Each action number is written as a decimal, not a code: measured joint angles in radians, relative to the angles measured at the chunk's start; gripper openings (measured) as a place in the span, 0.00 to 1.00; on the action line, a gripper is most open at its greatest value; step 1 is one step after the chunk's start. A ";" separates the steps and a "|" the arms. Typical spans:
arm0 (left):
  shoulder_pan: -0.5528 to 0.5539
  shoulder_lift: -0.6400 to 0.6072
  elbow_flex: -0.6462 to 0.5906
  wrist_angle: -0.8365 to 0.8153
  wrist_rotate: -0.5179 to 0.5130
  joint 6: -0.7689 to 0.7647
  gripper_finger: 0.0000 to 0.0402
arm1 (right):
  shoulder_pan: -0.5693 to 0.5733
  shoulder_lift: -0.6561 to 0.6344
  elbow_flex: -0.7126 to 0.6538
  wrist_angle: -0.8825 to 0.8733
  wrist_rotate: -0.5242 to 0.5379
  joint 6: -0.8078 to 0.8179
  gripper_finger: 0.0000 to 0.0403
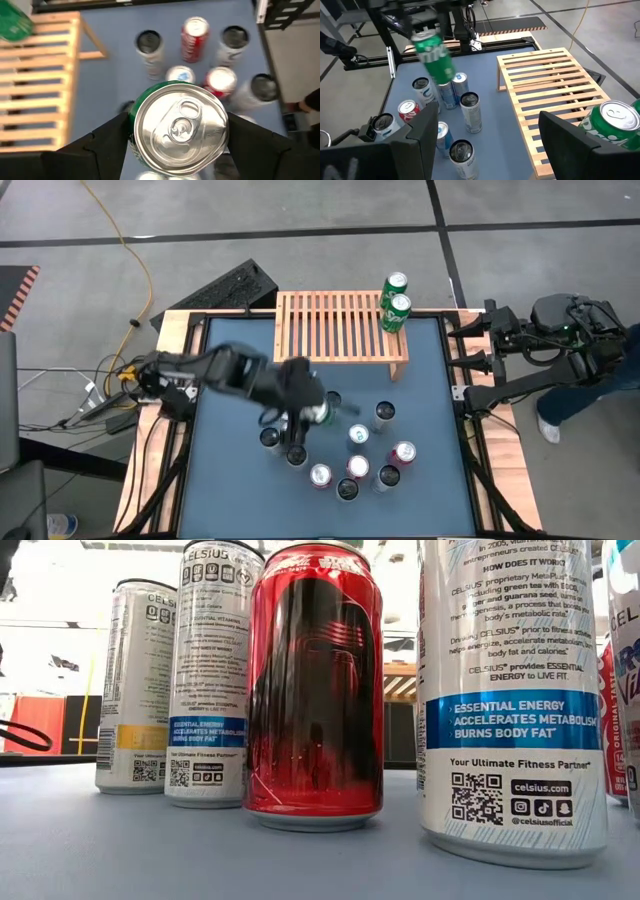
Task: Place canned beverage on shelf
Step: Put the green soda can on the shelf aligned with the other green soda can
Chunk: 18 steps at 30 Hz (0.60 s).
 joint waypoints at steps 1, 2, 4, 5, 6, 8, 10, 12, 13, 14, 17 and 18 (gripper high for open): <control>0.033 0.000 0.000 0.004 0.027 0.041 0.68 | 0.000 0.000 0.000 0.000 0.000 0.000 0.70; 0.065 0.000 0.000 0.010 0.057 0.082 0.68 | 0.000 0.000 0.000 0.000 0.000 0.000 0.70; 0.130 0.001 0.000 0.019 0.112 0.160 0.68 | 0.000 0.000 0.000 0.000 0.010 0.000 0.70; 0.162 0.001 0.000 0.025 0.143 0.198 0.68 | 0.000 0.000 0.000 0.000 0.025 0.000 0.70; 0.194 0.001 0.000 0.034 0.178 0.234 0.69 | -0.001 0.000 0.000 0.000 0.039 0.000 0.70; 0.254 0.008 0.000 0.073 0.237 0.298 0.69 | -0.002 0.000 0.000 0.000 0.054 0.008 0.70; 0.312 0.012 0.000 0.108 0.283 0.349 0.69 | -0.002 0.000 0.000 0.000 0.076 0.022 0.70; 0.365 0.013 0.000 0.128 0.321 0.383 0.69 | -0.002 0.000 0.000 0.000 0.097 0.036 0.70; 0.390 0.013 0.000 0.140 0.339 0.402 0.69 | -0.002 0.000 0.000 0.000 0.103 0.044 0.70; 0.413 0.012 0.000 0.155 0.352 0.423 0.69 | -0.002 0.000 0.000 0.000 0.112 0.054 0.70; 0.475 0.012 0.000 0.159 0.382 0.469 0.69 | -0.002 0.002 0.000 0.002 0.148 0.089 0.70; 0.495 0.012 0.000 0.152 0.401 0.481 0.69 | -0.002 0.005 0.000 0.005 0.158 0.100 0.70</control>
